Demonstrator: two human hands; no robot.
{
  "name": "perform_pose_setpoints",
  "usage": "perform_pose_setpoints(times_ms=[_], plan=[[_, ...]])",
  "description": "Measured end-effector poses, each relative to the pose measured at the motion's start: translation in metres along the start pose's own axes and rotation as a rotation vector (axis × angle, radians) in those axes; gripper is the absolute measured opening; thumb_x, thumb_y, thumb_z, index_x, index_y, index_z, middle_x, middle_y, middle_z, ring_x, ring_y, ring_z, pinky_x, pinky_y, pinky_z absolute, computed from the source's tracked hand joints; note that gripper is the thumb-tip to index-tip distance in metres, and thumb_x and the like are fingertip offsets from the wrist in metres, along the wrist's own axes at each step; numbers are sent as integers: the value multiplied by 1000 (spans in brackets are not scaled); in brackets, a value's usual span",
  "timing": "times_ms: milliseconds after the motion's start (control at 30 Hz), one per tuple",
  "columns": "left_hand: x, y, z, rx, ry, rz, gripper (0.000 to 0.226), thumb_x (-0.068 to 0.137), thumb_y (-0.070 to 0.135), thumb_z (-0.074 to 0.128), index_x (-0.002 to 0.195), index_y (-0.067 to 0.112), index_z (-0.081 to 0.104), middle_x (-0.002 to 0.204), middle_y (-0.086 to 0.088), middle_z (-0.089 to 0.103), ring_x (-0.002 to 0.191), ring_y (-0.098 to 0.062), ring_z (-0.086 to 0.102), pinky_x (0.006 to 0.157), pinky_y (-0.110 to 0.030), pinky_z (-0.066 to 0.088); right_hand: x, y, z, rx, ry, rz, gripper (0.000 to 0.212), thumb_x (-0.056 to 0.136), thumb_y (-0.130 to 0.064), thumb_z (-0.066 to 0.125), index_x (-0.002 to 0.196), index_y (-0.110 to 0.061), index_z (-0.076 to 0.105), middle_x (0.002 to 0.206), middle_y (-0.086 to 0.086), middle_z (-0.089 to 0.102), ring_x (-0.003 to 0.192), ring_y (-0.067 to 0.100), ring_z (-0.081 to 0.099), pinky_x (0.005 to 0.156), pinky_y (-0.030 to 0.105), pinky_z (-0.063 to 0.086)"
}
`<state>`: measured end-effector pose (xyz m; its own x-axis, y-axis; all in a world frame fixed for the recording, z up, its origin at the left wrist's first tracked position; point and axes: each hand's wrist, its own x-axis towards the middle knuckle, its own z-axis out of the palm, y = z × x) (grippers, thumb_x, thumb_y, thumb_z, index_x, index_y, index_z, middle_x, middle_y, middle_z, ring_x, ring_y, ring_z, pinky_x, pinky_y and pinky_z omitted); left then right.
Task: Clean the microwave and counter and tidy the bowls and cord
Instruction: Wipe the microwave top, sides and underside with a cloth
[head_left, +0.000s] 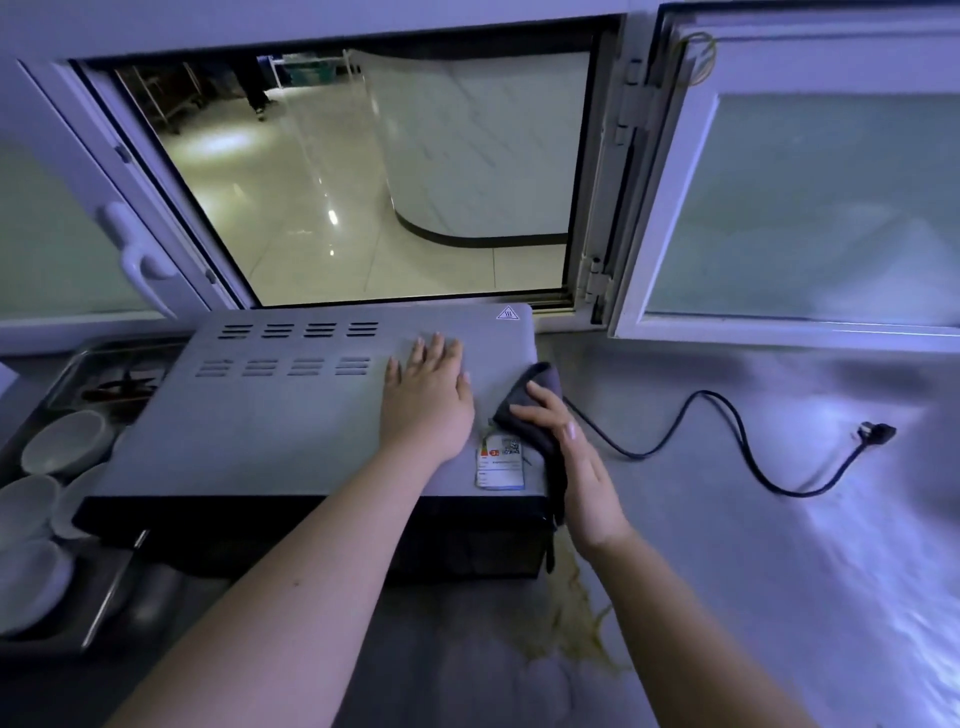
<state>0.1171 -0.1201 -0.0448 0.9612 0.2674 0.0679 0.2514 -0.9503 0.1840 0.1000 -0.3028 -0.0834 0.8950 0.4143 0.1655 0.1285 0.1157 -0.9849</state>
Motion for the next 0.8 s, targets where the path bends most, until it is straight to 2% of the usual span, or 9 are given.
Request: perform_pose_setpoints(times_ms=[200,300,367,500,567,633,667,733,800], plan=[[-1,0,-2,-15,-4,-4,52,103,31,21,153,21,15,162,-1,7,149,-20,3,121,-44,2,-39,10,10,73,86,7,53,101,-52,23,122,-26,64,150,-9,40,144,11,26,117,37,16],[-1,-1,-2,-21,-10,8,52,103,32,21,153,20,16,162,-2,7,149,-21,2,121,-44,1,-4,11,7,-3,110,49,44,106,-36,17,130,-41,54,154,-15,31,143,-4,17,119,30,12],[-1,0,-3,-22,-27,7,52,103,33,21,153,21,17,162,-3,6,149,-21,2,120,-45,0,24,8,3,-63,109,91,42,106,-35,17,134,-41,48,154,-17,28,141,-11,12,119,27,11],[-2,2,-5,-33,-59,52,52,103,35,22,153,22,18,162,-1,6,149,-17,-2,119,-45,-4,54,-8,1,-126,65,125,52,102,-51,18,141,-31,45,138,-40,26,138,-16,9,119,26,8],[-2,4,-6,-47,-56,123,50,104,34,24,153,23,21,162,2,9,149,-15,0,119,-44,-4,49,-15,4,-128,47,90,48,105,-43,20,142,-26,44,143,-35,25,137,-16,17,115,15,15],[-3,4,-6,-63,-62,171,49,104,31,26,152,23,24,162,3,11,149,-15,3,120,-42,-2,32,-18,7,-67,33,70,44,104,-41,24,140,-26,45,154,-18,24,136,-10,30,105,6,24],[-3,4,-6,-64,-70,184,49,104,30,27,152,22,24,161,3,12,149,-15,4,120,-41,-1,20,-16,7,-51,29,56,43,102,-42,26,138,-33,47,156,-13,25,137,-3,33,107,10,25],[-2,4,-8,-49,-87,196,49,104,28,28,152,22,22,161,2,12,149,-15,5,120,-40,1,-1,-13,8,-98,22,21,37,101,-45,26,129,-51,50,152,-15,34,141,2,29,119,31,17],[0,5,-10,-66,-93,192,49,104,26,31,152,20,26,161,0,15,149,-16,8,120,-38,3,-13,-13,9,-130,30,-25,37,102,-37,27,119,-51,56,140,-29,45,138,-12,21,121,34,5]])
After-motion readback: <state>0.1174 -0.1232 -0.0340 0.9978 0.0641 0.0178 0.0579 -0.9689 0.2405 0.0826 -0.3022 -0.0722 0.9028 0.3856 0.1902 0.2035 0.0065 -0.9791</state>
